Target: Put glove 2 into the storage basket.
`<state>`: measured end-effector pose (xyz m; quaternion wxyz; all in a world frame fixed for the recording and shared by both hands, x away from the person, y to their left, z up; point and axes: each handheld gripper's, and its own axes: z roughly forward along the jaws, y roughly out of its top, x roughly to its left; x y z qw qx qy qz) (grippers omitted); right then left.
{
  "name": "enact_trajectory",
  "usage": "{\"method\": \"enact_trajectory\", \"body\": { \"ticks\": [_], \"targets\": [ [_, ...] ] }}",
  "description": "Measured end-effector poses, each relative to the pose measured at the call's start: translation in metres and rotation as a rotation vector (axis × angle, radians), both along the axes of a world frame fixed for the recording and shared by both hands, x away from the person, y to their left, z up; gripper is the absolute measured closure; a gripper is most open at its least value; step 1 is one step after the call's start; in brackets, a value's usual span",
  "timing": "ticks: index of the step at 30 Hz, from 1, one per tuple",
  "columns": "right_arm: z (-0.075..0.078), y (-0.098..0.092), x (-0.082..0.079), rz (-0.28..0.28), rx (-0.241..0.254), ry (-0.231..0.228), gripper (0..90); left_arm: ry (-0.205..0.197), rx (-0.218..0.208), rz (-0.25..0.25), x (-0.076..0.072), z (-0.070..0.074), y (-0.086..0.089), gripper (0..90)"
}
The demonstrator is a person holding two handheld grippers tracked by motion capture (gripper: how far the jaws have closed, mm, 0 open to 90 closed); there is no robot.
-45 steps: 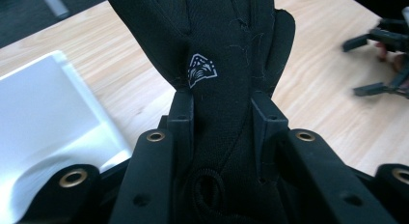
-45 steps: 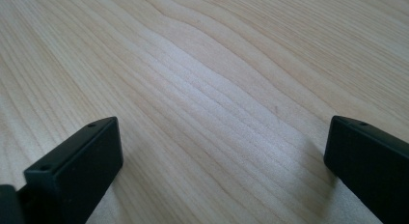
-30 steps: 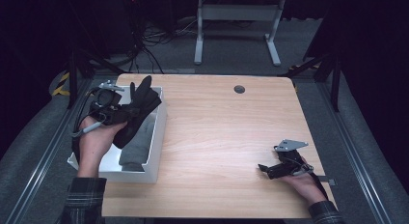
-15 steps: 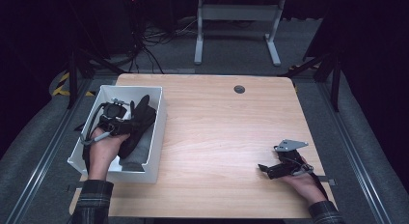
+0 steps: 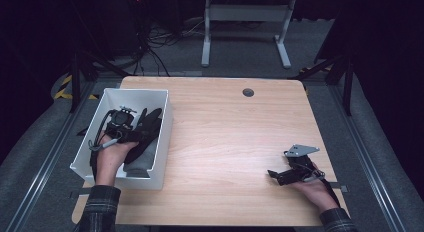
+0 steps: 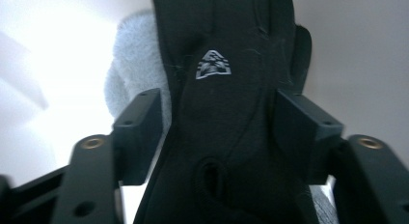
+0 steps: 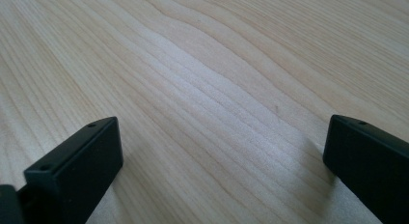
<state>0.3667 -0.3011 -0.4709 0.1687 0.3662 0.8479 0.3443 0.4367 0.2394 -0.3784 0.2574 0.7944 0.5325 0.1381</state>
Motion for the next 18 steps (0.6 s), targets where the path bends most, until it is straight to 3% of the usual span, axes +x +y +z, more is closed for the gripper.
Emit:
{"method": "enact_trajectory", "body": {
  "ticks": [3,10,18],
  "targets": [
    [0.0,0.0,0.0,-0.001,-0.001,0.0,0.5,-0.024,-0.015,0.001,-0.001,0.005,0.001,25.9],
    [0.0,0.0,0.0,-0.001,-0.001,0.0,0.5,-0.087,-0.051,-0.01,-0.006,0.024,0.003,21.1],
    [0.0,0.0,0.0,0.0,0.0,0.0,0.5,-0.145,-0.111,-0.075,-0.012,0.048,-0.009,19.7]
  ]
}}
